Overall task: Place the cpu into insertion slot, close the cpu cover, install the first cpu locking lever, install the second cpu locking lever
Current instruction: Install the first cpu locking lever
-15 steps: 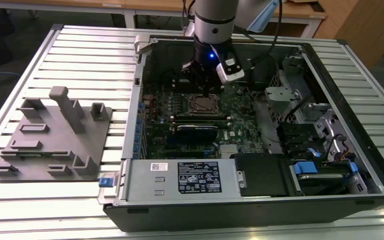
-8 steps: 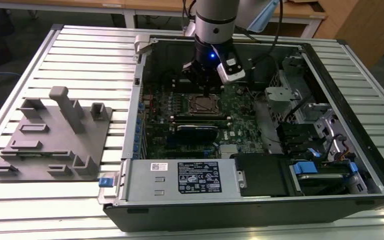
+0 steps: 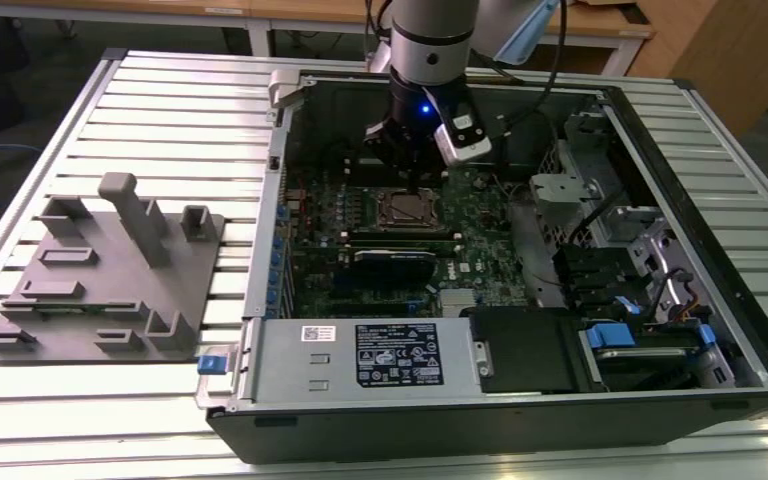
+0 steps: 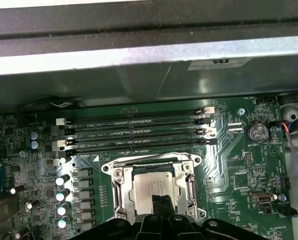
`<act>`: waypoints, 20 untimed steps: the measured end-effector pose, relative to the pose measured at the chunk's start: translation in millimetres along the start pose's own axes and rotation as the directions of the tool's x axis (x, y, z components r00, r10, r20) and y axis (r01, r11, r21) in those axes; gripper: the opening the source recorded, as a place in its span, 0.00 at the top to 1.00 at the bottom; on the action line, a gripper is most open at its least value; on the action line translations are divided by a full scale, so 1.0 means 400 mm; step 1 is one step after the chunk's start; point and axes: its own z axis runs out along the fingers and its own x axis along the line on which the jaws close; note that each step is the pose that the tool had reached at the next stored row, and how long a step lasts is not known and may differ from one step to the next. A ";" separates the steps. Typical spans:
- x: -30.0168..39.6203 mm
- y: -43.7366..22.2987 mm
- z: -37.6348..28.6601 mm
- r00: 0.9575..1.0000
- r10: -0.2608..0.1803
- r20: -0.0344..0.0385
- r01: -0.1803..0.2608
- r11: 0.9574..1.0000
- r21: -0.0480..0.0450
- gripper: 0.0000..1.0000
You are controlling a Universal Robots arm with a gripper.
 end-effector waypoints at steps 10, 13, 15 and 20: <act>-0.004 0.000 0.000 1.000 0.000 0.000 0.000 1.000 0.000 0.90; -0.004 0.001 -0.003 1.000 0.000 0.000 0.000 1.000 0.000 0.90; -0.004 0.001 -0.003 1.000 0.000 0.000 0.000 1.000 0.000 0.90; -0.004 0.001 -0.004 1.000 0.000 0.000 0.000 1.000 0.000 0.90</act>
